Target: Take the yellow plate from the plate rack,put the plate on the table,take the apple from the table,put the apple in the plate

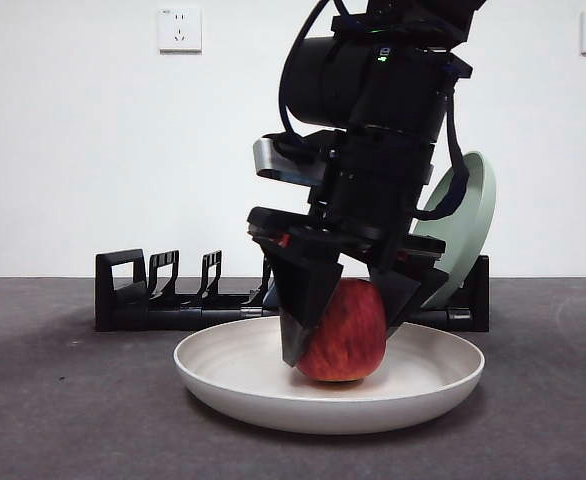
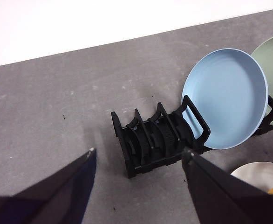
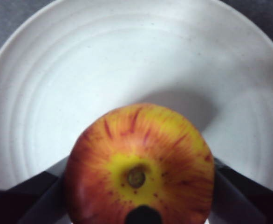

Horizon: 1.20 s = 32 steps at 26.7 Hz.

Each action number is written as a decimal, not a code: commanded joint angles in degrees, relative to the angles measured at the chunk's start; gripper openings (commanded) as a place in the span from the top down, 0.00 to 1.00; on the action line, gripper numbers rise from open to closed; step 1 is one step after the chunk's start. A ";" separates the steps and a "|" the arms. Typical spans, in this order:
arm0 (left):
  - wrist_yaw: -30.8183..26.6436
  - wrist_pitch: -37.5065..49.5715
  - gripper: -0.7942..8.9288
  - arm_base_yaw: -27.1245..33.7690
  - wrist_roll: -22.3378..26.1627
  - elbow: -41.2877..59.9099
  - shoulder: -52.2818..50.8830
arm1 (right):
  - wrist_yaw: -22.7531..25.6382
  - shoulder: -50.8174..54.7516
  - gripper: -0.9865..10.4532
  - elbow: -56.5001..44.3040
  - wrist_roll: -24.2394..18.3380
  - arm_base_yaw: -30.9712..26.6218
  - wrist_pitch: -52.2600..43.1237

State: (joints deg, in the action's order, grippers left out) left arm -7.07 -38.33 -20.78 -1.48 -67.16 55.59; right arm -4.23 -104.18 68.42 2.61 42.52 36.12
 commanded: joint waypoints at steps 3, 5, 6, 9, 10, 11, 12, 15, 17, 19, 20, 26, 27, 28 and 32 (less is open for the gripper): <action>0.07 0.15 0.60 0.15 0.68 0.37 -0.11 | 0.13 -0.83 0.50 -0.44 1.92 1.07 0.07; 0.07 0.15 0.60 0.15 0.68 0.37 -0.11 | 0.15 -0.52 0.50 -0.44 1.90 1.11 0.09; 0.07 0.17 0.60 0.15 0.68 0.37 -0.11 | 0.15 -0.37 0.50 -0.42 1.90 1.11 0.09; 0.09 0.15 0.60 0.15 0.68 0.37 -0.11 | 0.17 0.22 0.50 -0.37 1.90 1.09 0.11; 0.09 0.15 0.60 0.15 0.68 0.37 -0.11 | 0.17 0.46 0.50 -0.37 1.88 1.09 0.09; 0.09 0.15 0.60 0.15 0.68 0.37 -0.11 | 0.17 0.76 0.50 -0.33 1.86 1.09 0.11; 0.09 0.15 0.60 0.15 0.66 0.37 -0.11 | 0.15 1.31 0.50 -0.31 1.88 1.09 0.11; 0.09 0.13 0.60 0.15 0.66 0.37 -0.11 | 0.17 2.89 0.50 -0.26 1.88 1.09 0.13; 0.11 0.13 0.60 0.15 0.66 0.37 -0.11 | 0.17 4.37 0.50 -0.22 1.86 1.07 0.13; 0.17 0.13 0.60 0.15 0.66 0.37 -0.11 | 0.17 6.29 0.50 -0.17 1.86 1.05 0.13; 0.42 0.13 0.60 0.15 0.66 0.37 -0.11 | 0.17 7.21 0.50 -0.11 1.86 1.03 0.17; 8.24 0.15 0.60 0.15 1.62 0.37 -0.11 | 0.33 14.49 0.57 0.11 1.27 0.42 0.11; 9.57 0.15 0.60 0.15 1.92 0.37 -0.11 | 0.31 15.91 0.62 0.11 0.74 0.24 0.15; 10.84 0.13 0.60 0.15 2.01 0.37 -0.11 | 0.33 17.35 0.68 0.11 0.04 0.13 0.15; 16.68 -0.37 0.73 0.13 3.28 0.37 -0.11 | 0.35 23.04 0.87 0.11 -1.68 -0.79 0.15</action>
State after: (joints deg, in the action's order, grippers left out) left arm 8.32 -38.59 -20.78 0.47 -67.16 55.59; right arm -3.99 -82.11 68.44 2.13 41.89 36.38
